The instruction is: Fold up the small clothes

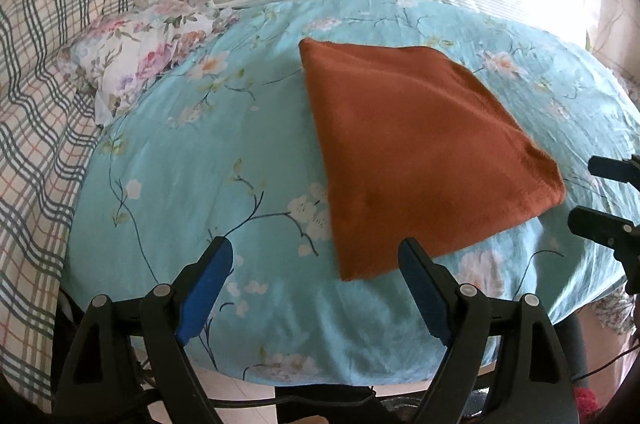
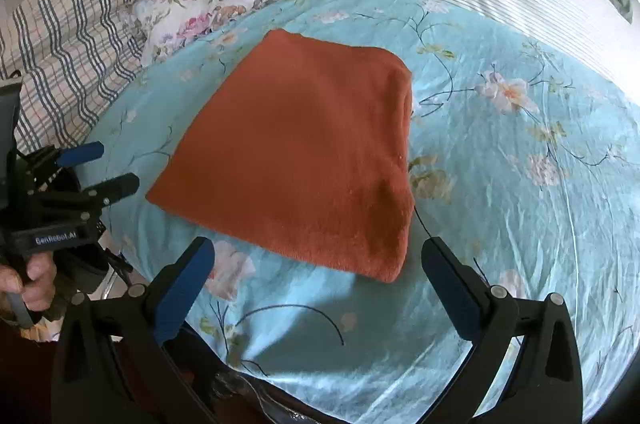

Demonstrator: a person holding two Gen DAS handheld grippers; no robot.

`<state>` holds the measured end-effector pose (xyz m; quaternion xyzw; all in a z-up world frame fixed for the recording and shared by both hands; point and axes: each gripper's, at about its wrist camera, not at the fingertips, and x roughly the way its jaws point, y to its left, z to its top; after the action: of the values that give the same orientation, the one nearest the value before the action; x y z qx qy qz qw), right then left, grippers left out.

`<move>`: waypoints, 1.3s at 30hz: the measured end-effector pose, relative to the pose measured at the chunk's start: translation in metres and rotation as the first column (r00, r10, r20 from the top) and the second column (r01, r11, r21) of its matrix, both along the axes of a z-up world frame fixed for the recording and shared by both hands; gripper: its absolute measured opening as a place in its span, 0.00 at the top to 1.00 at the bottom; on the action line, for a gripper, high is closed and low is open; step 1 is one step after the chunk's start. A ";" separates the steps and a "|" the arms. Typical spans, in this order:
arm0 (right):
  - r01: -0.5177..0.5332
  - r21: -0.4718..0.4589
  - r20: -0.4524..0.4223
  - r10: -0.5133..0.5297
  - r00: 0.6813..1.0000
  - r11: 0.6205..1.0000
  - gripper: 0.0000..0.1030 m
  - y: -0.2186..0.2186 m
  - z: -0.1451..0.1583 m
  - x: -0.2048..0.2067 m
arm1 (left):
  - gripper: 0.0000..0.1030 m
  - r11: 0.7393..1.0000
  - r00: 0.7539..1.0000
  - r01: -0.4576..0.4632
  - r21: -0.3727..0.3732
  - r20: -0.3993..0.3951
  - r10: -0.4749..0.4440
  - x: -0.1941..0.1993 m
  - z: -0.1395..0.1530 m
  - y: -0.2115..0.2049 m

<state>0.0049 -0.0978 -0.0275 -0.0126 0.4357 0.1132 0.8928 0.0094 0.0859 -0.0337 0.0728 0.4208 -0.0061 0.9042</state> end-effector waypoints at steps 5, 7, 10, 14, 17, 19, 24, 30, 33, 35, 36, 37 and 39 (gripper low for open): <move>-0.006 -0.002 -0.012 0.006 1.000 1.000 0.00 0.001 -0.001 0.001 | 0.17 1.000 1.000 0.004 0.018 -0.024 -0.004 0.004 0.001 -0.005; -0.005 -0.004 -0.018 0.005 1.000 1.000 0.00 0.001 -0.002 0.001 | 0.17 1.000 0.999 0.004 0.028 -0.034 -0.003 0.005 0.000 -0.006; -0.001 -0.002 -0.028 0.001 1.000 1.000 0.00 -0.002 -0.004 0.002 | 0.17 0.999 0.999 -0.001 0.034 -0.046 0.003 0.007 -0.002 -0.006; 0.011 0.006 -0.037 -0.011 0.999 1.000 0.00 -0.007 -0.006 0.004 | 0.17 0.999 0.999 -0.008 0.034 -0.054 0.010 0.008 -0.002 -0.005; 0.015 0.023 -0.042 -0.014 0.999 1.000 0.00 -0.011 -0.005 0.007 | 0.17 0.999 0.998 -0.012 0.036 -0.062 0.014 0.010 -0.003 -0.004; 0.014 0.030 -0.043 -0.013 0.999 0.999 0.00 -0.011 -0.004 0.009 | 0.17 0.999 0.998 -0.012 0.035 -0.066 0.014 0.011 -0.003 -0.004; 0.010 0.025 -0.038 -0.009 0.999 1.000 0.00 -0.011 0.000 0.016 | 0.17 1.000 0.997 -0.007 0.029 -0.075 0.009 0.016 -0.003 -0.003; 0.000 0.035 -0.024 0.001 1.000 0.999 0.00 -0.008 0.004 0.018 | 0.17 1.000 0.997 -0.002 0.023 -0.072 0.004 0.018 0.001 -0.006; -0.005 0.038 -0.025 0.006 1.000 0.999 0.00 -0.007 0.004 0.017 | 0.17 1.000 0.998 0.004 0.020 -0.066 -0.002 0.016 0.003 -0.008; -0.004 0.041 -0.026 0.005 1.000 0.999 0.00 -0.006 0.003 0.017 | 0.17 1.000 0.998 0.006 0.016 -0.061 -0.005 0.015 0.004 -0.009; -0.003 0.042 -0.027 0.004 1.000 0.999 0.00 -0.005 0.002 0.016 | 0.17 1.000 0.998 0.007 0.014 -0.059 -0.006 0.014 0.005 -0.009; -0.003 0.042 -0.028 0.004 1.000 0.999 0.00 -0.005 0.002 0.016 | 0.17 1.000 0.998 0.007 0.014 -0.055 -0.006 0.013 0.005 -0.010; -0.003 0.041 -0.026 0.004 1.000 0.999 0.00 -0.005 0.003 0.016 | 0.17 1.000 0.999 0.008 0.015 -0.051 -0.007 0.012 0.006 -0.012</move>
<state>0.0209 -0.1029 -0.0250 0.0063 0.4448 0.1237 0.8870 0.0214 0.0743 -0.0278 0.0811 0.4434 -0.0080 0.8926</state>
